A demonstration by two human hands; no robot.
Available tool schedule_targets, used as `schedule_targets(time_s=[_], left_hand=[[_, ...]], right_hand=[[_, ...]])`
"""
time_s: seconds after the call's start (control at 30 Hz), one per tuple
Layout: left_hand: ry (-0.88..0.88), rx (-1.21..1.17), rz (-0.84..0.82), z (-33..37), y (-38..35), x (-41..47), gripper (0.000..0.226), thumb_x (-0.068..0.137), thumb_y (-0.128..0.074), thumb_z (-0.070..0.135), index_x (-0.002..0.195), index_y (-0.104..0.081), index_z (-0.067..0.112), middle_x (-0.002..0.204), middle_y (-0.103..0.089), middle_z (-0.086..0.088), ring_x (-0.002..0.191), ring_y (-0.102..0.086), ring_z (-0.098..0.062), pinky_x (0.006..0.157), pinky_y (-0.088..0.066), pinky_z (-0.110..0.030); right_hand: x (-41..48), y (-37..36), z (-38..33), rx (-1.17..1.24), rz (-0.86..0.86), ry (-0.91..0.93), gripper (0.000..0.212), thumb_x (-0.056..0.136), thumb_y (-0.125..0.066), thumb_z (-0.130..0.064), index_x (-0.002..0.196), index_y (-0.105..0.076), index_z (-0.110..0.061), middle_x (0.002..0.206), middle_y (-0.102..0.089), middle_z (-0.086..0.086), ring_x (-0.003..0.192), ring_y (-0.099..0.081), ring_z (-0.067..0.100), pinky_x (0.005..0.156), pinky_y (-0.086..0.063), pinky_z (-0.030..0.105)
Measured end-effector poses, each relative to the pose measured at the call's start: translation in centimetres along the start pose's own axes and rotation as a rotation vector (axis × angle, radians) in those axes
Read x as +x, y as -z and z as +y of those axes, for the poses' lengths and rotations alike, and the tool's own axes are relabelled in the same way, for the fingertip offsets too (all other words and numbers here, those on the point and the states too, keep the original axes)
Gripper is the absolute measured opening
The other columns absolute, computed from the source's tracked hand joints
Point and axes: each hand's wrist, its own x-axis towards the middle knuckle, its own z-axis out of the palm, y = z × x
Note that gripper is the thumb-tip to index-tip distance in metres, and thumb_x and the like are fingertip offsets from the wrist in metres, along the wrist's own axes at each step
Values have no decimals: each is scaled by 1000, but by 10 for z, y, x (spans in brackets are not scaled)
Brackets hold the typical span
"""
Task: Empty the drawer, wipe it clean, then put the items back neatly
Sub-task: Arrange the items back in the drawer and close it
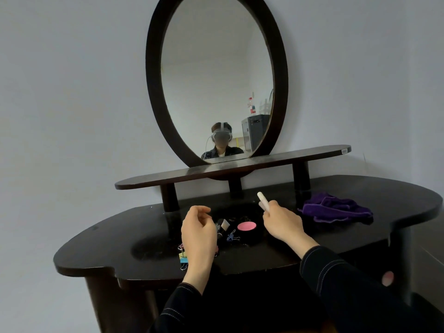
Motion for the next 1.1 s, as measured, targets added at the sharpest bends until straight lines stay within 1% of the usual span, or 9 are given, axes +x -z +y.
schedule_targets(time_s=[0.07,0.13,0.17,0.23,0.33,0.6,0.7,0.87,1.1], left_hand=[[-56,143,-35,-1,-3,-1,22,89,-53,4,94,-64,23,87,-64,9,91,-58,-12,72,-49,-28],[-166,402,-79,1,-7,-3,18,87,-58,12,98,-64,25,95,-62,13,102,-50,-17,86,-43,-36],[-217,537,-114,2,-10,-4,15,88,-58,19,100,-63,25,100,-61,13,105,-48,-18,89,-39,-36],[-267,753,-203,3,-16,-7,16,90,-55,31,104,-60,26,105,-59,10,110,-47,-20,92,-36,-37],[-229,892,-303,1,-22,-6,19,91,-50,31,104,-60,23,108,-60,5,111,-47,-24,93,-36,-40],[-266,853,-415,-7,-30,5,18,92,-52,21,105,-65,19,107,-62,3,106,-50,-22,90,-37,-36],[-309,816,-422,-10,-33,9,19,93,-53,21,107,-65,20,107,-64,3,104,-51,-21,85,-38,-34],[-254,653,-380,-16,-31,14,21,90,-65,34,109,-68,26,105,-68,8,100,-60,-16,85,-51,-34],[-193,599,-323,-19,-29,17,39,86,-70,47,120,-66,27,115,-68,10,105,-63,-10,88,-53,-31]], right_hand=[[5,4,8,337,-55,-39,19,104,-40,-32,105,-53,-18,82,-61,-2,67,-57,16,63,-42,34],[8,7,13,659,-120,-67,18,103,-46,-28,101,-60,-16,76,-59,0,66,-53,16,67,-44,36],[8,8,14,718,-141,-57,17,102,-49,-25,101,-62,-14,73,-59,0,64,-52,15,66,-44,34],[6,8,14,699,-156,-30,15,101,-51,-22,101,-64,-15,69,-62,-1,60,-52,13,66,-44,33],[6,8,14,664,-142,-31,14,101,-50,-24,100,-64,-18,69,-64,-1,59,-53,13,68,-45,37],[4,11,12,730,-149,-74,14,98,-52,-17,103,-63,-12,76,-65,5,59,-52,15,65,-45,33],[4,11,12,733,-157,-82,15,95,-51,-15,102,-63,-11,78,-65,7,58,-51,15,63,-44,32],[5,9,13,716,-149,-70,14,92,-52,-16,99,-64,-13,76,-67,5,56,-52,14,64,-45,34],[5,9,13,687,-144,-68,13,92,-52,-18,96,-64,-17,73,-68,2,55,-52,14,65,-45,35]])
